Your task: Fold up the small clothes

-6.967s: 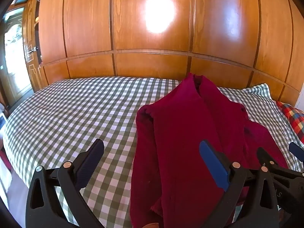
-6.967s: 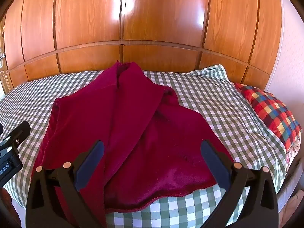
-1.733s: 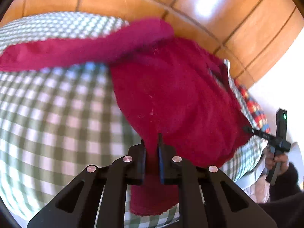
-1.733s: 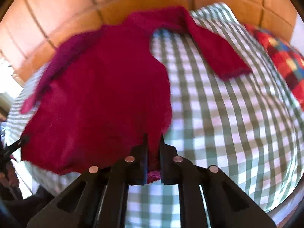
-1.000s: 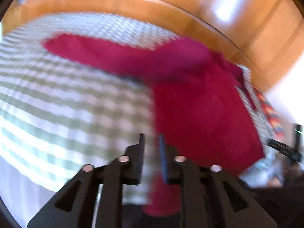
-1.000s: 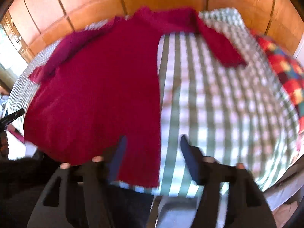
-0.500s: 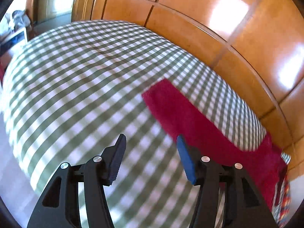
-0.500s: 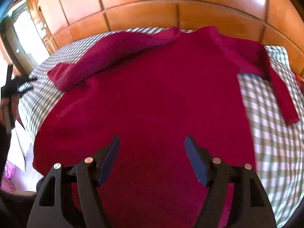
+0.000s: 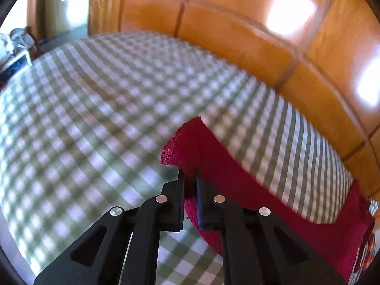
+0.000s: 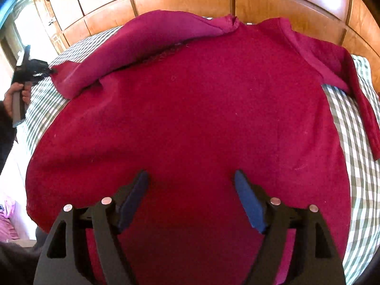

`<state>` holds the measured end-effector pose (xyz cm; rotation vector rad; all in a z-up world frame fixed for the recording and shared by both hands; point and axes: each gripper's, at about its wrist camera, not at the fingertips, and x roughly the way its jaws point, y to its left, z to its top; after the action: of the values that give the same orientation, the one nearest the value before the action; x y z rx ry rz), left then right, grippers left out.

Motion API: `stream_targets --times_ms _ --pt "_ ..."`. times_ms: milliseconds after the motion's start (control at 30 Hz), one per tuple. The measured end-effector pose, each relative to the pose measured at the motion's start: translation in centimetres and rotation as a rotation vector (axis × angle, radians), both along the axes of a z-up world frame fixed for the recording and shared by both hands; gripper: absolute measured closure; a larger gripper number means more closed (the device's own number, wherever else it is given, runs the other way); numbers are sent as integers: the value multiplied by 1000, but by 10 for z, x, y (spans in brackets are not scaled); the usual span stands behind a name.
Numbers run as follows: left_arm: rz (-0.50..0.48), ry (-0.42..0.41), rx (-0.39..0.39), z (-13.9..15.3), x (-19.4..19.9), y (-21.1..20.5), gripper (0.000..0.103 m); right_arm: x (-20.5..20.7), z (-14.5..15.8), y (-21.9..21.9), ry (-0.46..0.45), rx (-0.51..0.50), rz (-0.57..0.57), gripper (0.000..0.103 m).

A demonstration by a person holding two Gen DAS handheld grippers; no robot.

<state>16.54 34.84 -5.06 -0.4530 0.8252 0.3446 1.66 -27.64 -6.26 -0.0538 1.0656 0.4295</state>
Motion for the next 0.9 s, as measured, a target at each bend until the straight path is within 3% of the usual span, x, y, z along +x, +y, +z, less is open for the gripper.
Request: stream_targets --times_ms 100,200,300,367,400,433,467,567,667,733,800,833,900 --pt "147 -62 32 32 -15 40 96 -1 -1 -1 -3 8 0 26" --pt "250 -66 91 49 -22 70 97 -2 -2 -3 -6 20 -3 26" --pt "305 -33 91 48 -19 92 97 -2 -3 -5 -7 17 -6 24" --pt "269 8 41 37 -9 94 96 -2 -2 -5 -6 14 -6 24" --pt "251 52 36 30 -2 93 84 -2 -2 -5 -4 15 -8 24" --pt "240 112 51 23 3 87 66 -2 -2 -6 -4 16 -9 24" --pt "240 121 58 22 1 82 59 -2 -2 -5 -3 16 -9 24" --pt "227 47 67 29 -19 61 55 -5 0 -7 -5 17 -8 24" --pt "111 -9 40 34 -42 27 55 -4 1 -7 -8 26 -10 24" --pt "-66 -51 16 36 -63 -13 55 -4 4 -10 -15 31 -17 25" --pt "-217 -51 17 32 -79 -55 55 -3 10 -19 -37 32 -50 25" --pt "-340 -48 -3 27 -94 -86 55 -2 15 -31 -56 33 -85 25" --pt "-469 -40 -39 18 -109 -124 55 1 22 -51 -76 31 -147 25"
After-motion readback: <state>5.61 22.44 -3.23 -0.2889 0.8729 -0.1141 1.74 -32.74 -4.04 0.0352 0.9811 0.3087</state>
